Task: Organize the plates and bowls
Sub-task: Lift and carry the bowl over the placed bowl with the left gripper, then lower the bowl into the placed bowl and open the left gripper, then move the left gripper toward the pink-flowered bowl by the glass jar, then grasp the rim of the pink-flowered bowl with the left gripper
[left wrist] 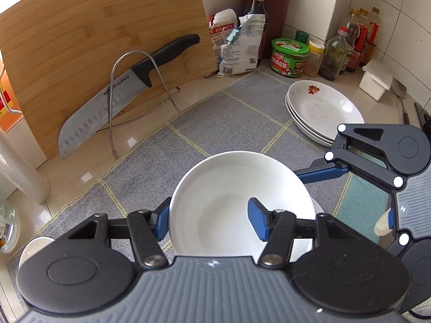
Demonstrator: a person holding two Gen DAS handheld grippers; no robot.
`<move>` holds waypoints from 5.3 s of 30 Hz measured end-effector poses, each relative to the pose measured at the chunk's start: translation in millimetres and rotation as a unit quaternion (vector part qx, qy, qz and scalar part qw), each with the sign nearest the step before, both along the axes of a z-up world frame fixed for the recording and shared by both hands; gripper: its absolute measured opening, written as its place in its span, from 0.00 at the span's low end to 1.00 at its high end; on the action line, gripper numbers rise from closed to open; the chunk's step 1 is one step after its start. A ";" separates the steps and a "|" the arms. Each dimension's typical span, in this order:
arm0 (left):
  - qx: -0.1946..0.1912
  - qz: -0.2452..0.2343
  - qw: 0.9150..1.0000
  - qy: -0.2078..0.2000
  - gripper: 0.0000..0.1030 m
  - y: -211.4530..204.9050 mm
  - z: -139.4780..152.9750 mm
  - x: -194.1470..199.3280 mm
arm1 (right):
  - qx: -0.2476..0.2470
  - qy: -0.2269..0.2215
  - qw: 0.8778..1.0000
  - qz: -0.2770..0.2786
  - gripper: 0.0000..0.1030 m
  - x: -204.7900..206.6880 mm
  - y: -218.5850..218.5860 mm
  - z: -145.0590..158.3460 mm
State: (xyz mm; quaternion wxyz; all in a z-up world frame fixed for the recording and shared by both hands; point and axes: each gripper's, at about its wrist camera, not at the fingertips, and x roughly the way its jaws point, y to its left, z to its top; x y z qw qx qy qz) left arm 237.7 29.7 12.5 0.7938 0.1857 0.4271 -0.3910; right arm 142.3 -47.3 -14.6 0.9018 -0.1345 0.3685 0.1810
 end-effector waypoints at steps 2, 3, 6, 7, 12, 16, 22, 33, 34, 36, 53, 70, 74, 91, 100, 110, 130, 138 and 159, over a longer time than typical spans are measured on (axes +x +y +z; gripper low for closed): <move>-0.003 -0.001 1.000 0.002 0.56 -3.2 0.7 -3.4 | 0.001 0.000 1.000 -0.003 0.83 -2.9 -4.0 0.2; -0.004 -0.003 1.000 0.003 0.56 -4.8 0.9 -5.3 | 0.001 0.000 1.000 -0.004 0.83 -5.3 -6.0 -0.1; -0.004 -0.008 1.000 0.003 0.56 -10.5 0.6 -10.8 | 0.003 0.002 1.000 -0.009 0.83 -9.9 -12.5 0.2; -0.004 -0.009 1.000 0.004 0.56 -12.2 0.2 -12.0 | 0.003 0.002 1.000 -0.010 0.83 -11.1 -14.3 0.5; -0.006 -0.018 1.000 0.009 0.56 -20.8 -2.8 -18.7 | 0.003 0.006 1.000 -0.018 0.83 -19.7 -23.9 -1.3; -0.008 -0.025 1.000 0.017 0.56 -27.1 -6.6 -21.7 | 0.003 0.012 1.000 -0.026 0.83 -24.2 -29.5 -4.7; -0.006 -0.030 0.999 0.027 0.56 -33.1 -15.0 -24.8 | 0.007 0.024 0.999 -0.033 0.83 -29.1 -35.0 -10.1; -0.003 -0.031 0.999 0.042 0.56 -37.2 -27.2 -27.7 | 0.014 0.044 0.998 -0.039 0.83 -30.3 -39.2 -21.0; -0.002 -0.031 0.999 0.043 0.56 -37.4 -28.0 -27.9 | 0.014 0.045 0.998 -0.038 0.83 -30.4 -39.6 -21.2; -0.002 -0.032 0.998 0.045 0.56 -37.7 -29.2 -28.1 | 0.015 0.048 0.998 -0.038 0.83 -30.9 -40.1 -22.6; 0.000 -0.036 0.998 0.050 0.57 -40.4 -34.5 -27.1 | 0.013 0.059 0.997 -0.038 0.83 -28.1 -41.4 -26.3; 0.000 -0.037 0.999 0.040 0.62 -40.2 -35.5 -29.3 | 0.016 0.064 0.997 -0.040 0.84 -26.9 -42.3 -29.8; -0.016 -0.034 0.999 0.033 0.67 -36.8 -29.1 -28.5 | 0.030 0.041 0.998 -0.036 1.00 -31.1 -42.5 -24.2; -0.034 0.033 0.998 -0.031 0.72 -1.7 -14.1 -48.4 | 0.083 0.026 0.996 0.006 1.00 -52.5 -30.4 -15.5; -0.068 0.103 0.992 -0.034 0.74 31.3 -14.3 -65.0 | 0.079 0.037 0.996 0.010 1.00 -61.0 -20.9 -23.6; -0.082 0.178 0.980 -0.029 0.82 73.7 -28.9 -74.1 | 0.073 0.017 0.997 -0.020 1.00 -57.2 -18.1 -14.7; -0.031 0.259 0.962 -0.080 0.82 171.7 -29.2 -41.8 | 0.033 -0.026 0.999 0.025 1.00 -8.6 73.1 -7.9; -0.031 0.236 0.971 -0.037 0.83 206.4 -27.2 17.0 | 0.022 -0.033 0.998 0.042 1.00 24.1 130.8 -18.7; 0.001 0.171 0.985 0.011 0.74 200.3 -48.7 101.8 | 0.061 -0.023 0.998 0.013 1.00 88.1 158.2 -41.2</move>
